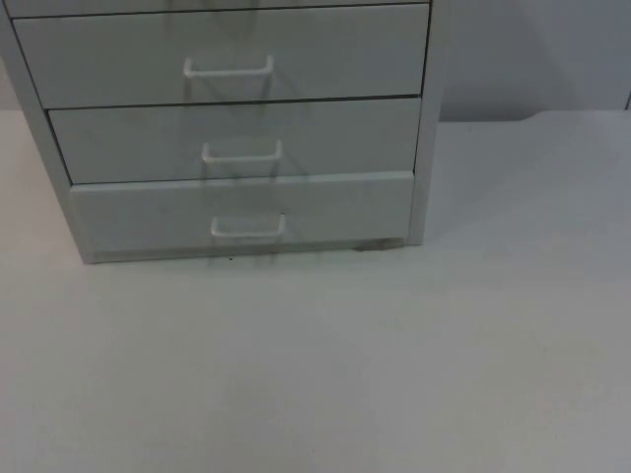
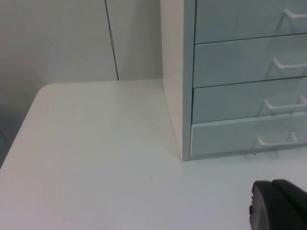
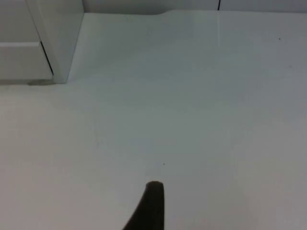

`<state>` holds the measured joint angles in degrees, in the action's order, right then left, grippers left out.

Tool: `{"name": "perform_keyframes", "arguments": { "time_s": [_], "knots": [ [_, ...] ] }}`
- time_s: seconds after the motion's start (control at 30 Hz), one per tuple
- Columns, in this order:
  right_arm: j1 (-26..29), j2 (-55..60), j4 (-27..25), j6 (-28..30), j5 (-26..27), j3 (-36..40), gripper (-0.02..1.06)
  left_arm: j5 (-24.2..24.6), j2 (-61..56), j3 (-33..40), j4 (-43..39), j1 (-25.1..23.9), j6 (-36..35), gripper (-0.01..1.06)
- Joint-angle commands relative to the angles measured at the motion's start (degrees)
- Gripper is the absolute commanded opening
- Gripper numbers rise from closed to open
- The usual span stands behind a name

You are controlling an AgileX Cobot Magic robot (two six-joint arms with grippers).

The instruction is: Open the drawer with the left hand, place the block into the drawer with the right hand, then close the drawer with the left hand.

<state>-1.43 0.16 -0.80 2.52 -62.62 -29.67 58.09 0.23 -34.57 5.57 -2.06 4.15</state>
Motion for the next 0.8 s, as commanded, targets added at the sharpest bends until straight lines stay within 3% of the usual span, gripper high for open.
{"name": "perform_keyframes", "arguments": {
  "time_s": [0.0, 0.17, 0.77],
  "knots": [
    [0.08, -0.16, 0.38, -0.15, 0.76, 0.12, 0.8, 0.21, -0.23, 0.82, -0.47, 0.04, -0.16, 0.0],
    [0.08, -0.16, 0.38, -0.15, 0.76, 0.12, 0.8, 1.36, -0.23, 4.9, -1.07, 0.04, -0.65, 0.0],
    [0.08, -0.16, 0.49, -0.29, 0.76, 0.12, 0.8, 3.52, -0.23, 6.25, -3.39, 0.04, -3.25, 0.0]
  ]
}}
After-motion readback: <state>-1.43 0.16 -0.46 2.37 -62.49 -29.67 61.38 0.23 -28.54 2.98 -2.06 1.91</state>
